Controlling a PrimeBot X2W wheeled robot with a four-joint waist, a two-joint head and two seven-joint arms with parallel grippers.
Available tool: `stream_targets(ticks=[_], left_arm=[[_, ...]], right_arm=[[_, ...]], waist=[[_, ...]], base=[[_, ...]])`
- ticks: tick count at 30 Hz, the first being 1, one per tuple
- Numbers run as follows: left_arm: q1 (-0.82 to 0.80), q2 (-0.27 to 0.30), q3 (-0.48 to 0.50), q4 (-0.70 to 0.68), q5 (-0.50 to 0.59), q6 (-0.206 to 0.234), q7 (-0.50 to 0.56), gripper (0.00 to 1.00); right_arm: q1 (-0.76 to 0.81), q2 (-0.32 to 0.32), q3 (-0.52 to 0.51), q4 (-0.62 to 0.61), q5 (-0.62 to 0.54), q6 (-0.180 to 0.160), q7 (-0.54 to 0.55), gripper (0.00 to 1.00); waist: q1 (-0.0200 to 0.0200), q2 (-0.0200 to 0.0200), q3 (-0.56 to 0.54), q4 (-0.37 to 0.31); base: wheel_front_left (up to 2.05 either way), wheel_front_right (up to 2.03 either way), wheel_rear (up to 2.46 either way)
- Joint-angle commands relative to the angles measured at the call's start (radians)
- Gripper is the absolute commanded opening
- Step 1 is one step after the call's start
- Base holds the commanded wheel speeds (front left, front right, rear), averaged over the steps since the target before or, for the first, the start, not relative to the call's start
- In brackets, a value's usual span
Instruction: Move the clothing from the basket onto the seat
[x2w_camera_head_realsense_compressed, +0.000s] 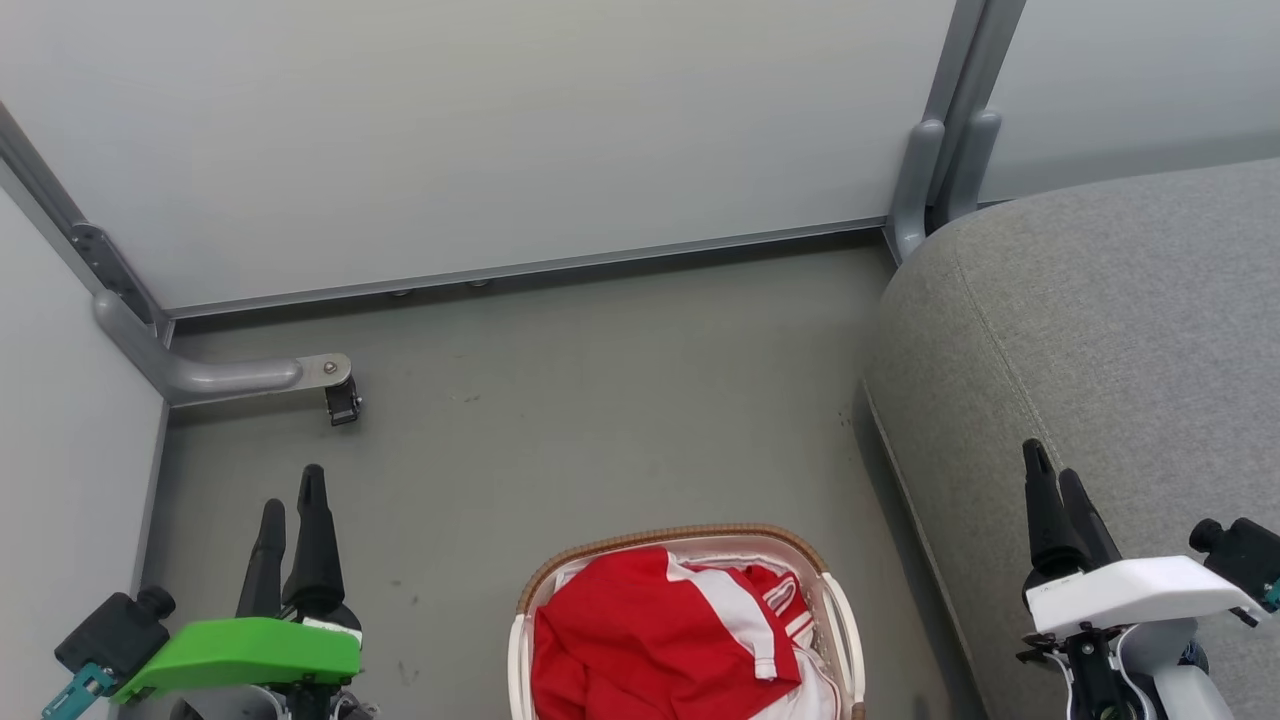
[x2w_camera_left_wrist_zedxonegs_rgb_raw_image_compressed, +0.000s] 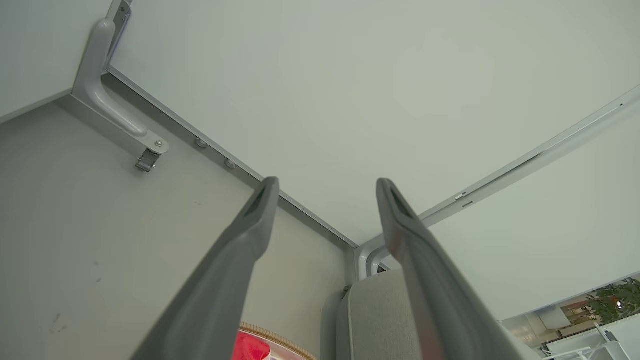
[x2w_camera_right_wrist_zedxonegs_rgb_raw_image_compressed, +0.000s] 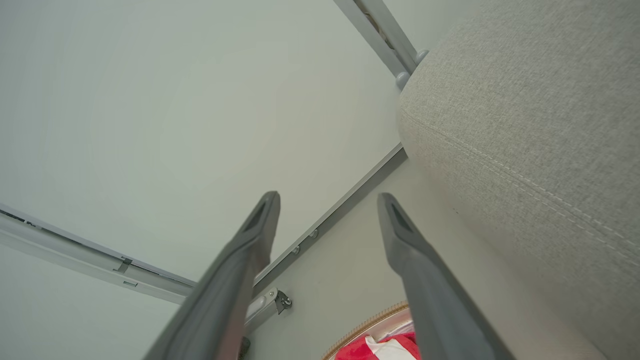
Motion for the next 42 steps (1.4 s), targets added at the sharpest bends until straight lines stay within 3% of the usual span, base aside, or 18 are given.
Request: stream_targets(ticks=[1,15,42], left_arm=[[0.001,0.007,-0.002,-0.011,0.037,-0.003,-0.01,1.0],[0.02,0.008,-0.048,0.016,0.214,0.002,-0.049,1.0],[0.033,0.01,-0.085,0.056,0.428,0.009,-0.112,1.0]], right_arm=[[-0.008,-0.007,0.004,-0.01,-0.037,0.0,-0.013,1.0],[0.005,-0.009,0.014,0.012,-0.2,0.0,-0.052,1.0],[0.012,-0.011,0.062,0.001,-0.47,0.0,-0.115,1.0]], waist=[[0.0,0.0051,0.0,0.0],[0.0,0.0064,-0.001,0.002],[0.0,0.0089,0.006,0.009]], base=[[0.0,0.0,0.0],[0.0,0.0,0.0],[0.0,0.0,0.0]])
